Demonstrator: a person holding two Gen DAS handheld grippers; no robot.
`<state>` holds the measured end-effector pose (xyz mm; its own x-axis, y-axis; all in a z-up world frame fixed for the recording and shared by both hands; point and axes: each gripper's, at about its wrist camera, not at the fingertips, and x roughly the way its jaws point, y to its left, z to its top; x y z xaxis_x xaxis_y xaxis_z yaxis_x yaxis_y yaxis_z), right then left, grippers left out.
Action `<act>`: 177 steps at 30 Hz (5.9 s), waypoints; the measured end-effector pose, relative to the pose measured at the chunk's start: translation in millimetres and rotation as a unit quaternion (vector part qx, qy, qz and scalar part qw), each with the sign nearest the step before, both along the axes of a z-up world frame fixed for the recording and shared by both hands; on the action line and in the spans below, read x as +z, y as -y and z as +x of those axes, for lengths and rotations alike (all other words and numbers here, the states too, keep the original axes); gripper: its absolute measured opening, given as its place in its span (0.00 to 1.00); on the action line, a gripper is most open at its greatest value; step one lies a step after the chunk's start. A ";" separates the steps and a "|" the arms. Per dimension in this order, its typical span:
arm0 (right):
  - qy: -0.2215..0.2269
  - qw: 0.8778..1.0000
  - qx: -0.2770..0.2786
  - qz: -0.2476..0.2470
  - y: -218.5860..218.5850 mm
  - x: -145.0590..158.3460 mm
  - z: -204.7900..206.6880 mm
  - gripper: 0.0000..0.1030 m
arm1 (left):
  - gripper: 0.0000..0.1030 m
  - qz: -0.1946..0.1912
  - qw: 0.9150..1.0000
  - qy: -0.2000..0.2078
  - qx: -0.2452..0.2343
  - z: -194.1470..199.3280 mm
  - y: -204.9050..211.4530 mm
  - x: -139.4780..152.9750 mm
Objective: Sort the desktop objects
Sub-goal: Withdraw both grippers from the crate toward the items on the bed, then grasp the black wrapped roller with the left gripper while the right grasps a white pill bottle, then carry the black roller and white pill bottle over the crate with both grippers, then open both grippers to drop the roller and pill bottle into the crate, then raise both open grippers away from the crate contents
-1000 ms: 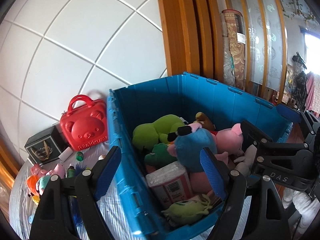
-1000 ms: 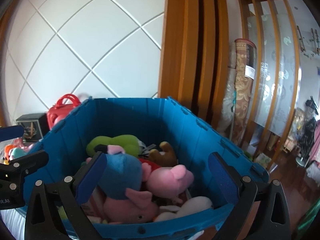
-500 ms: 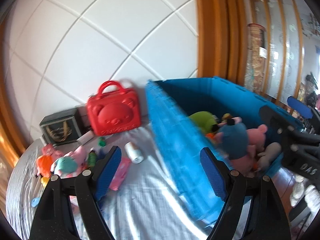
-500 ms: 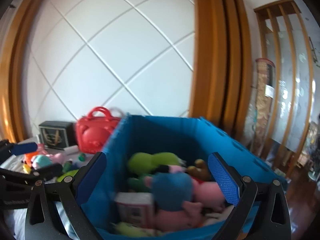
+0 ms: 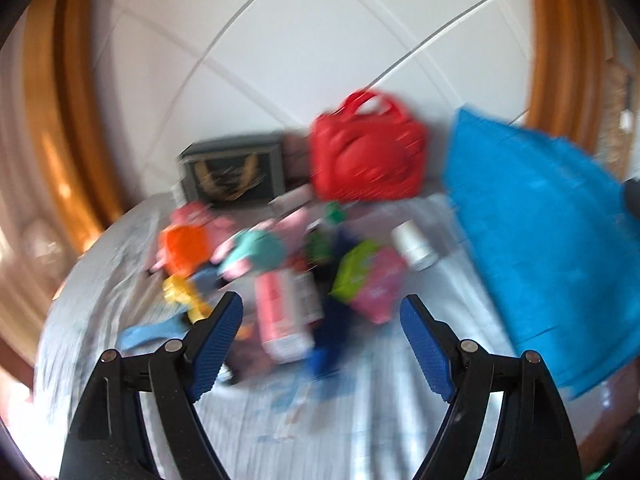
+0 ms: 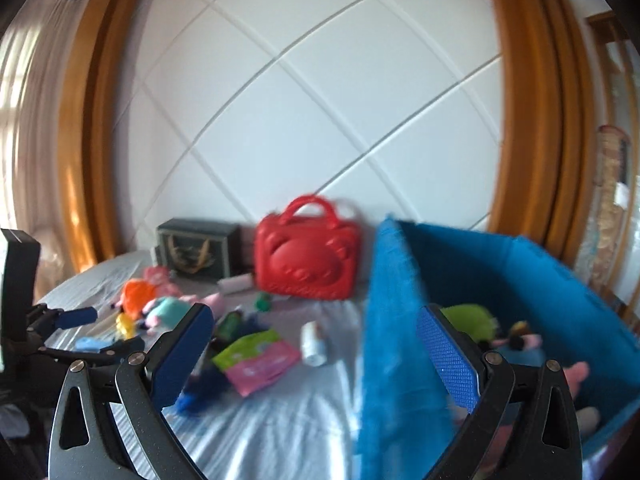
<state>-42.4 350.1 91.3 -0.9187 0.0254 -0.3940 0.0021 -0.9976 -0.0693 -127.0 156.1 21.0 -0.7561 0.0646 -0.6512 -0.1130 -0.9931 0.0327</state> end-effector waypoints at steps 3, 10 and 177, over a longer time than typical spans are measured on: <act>0.038 0.999 0.015 -0.013 14.5 -22.3 -20.3 1.00 | 0.79 -0.004 0.999 0.045 0.031 -16.2 38.0 -30.9; 0.113 0.993 0.018 -0.014 31.9 -69.8 -58.6 1.00 | 0.79 0.006 0.982 0.148 0.113 -50.6 120.7 -99.3; 0.223 0.953 -0.199 -0.054 -388.1 -27.7 -95.9 0.99 | 0.33 0.029 0.973 0.018 -0.227 -93.6 -432.2 87.2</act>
<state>-138.4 738.2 63.6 -0.5850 0.2735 -0.7635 -0.3719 -0.9271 -0.0471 -220.6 588.3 108.2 -0.6177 0.4234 -0.6627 -0.5404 -0.8408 -0.0335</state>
